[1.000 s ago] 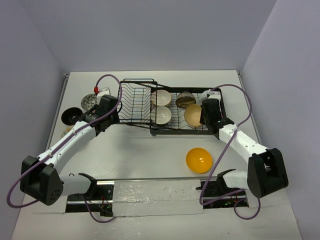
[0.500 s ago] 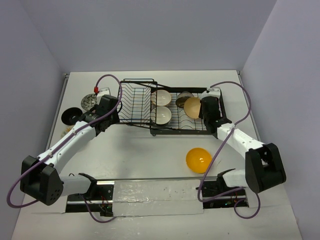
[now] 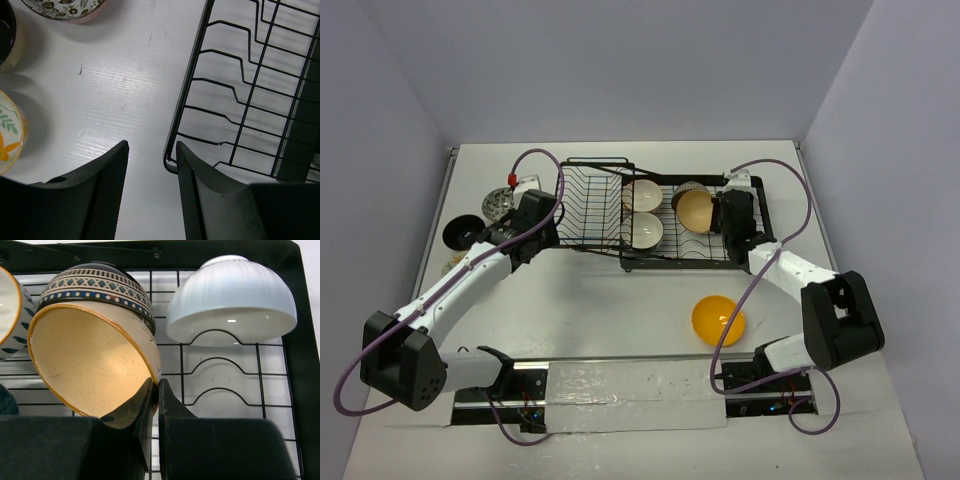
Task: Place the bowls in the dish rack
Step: Insert the bowl into the dish rack.
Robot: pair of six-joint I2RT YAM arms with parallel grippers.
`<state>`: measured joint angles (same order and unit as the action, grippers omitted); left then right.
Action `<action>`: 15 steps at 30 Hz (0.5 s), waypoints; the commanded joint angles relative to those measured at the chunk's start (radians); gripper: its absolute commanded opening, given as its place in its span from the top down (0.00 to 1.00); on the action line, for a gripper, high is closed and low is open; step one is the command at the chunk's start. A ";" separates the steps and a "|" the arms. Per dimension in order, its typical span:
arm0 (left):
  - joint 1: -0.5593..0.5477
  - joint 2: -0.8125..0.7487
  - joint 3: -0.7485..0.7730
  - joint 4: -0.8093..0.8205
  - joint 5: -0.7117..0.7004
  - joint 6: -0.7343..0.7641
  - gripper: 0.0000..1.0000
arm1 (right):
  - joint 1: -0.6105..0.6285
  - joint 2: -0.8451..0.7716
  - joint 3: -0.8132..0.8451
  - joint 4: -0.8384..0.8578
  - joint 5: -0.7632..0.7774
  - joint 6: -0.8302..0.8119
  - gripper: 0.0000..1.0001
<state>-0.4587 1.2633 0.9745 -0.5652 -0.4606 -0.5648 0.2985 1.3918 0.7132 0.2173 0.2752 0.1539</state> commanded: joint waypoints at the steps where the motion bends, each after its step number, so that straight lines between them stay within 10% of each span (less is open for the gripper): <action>1: -0.001 0.002 -0.002 -0.036 0.034 0.014 0.52 | 0.001 -0.016 0.028 0.148 -0.013 -0.008 1.00; 15: -0.001 0.005 0.000 -0.035 0.050 0.019 0.51 | 0.001 0.016 0.074 0.111 -0.014 -0.028 1.00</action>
<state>-0.4587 1.2633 0.9745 -0.5648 -0.4580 -0.5629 0.2985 1.4136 0.7208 0.2249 0.2432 0.1337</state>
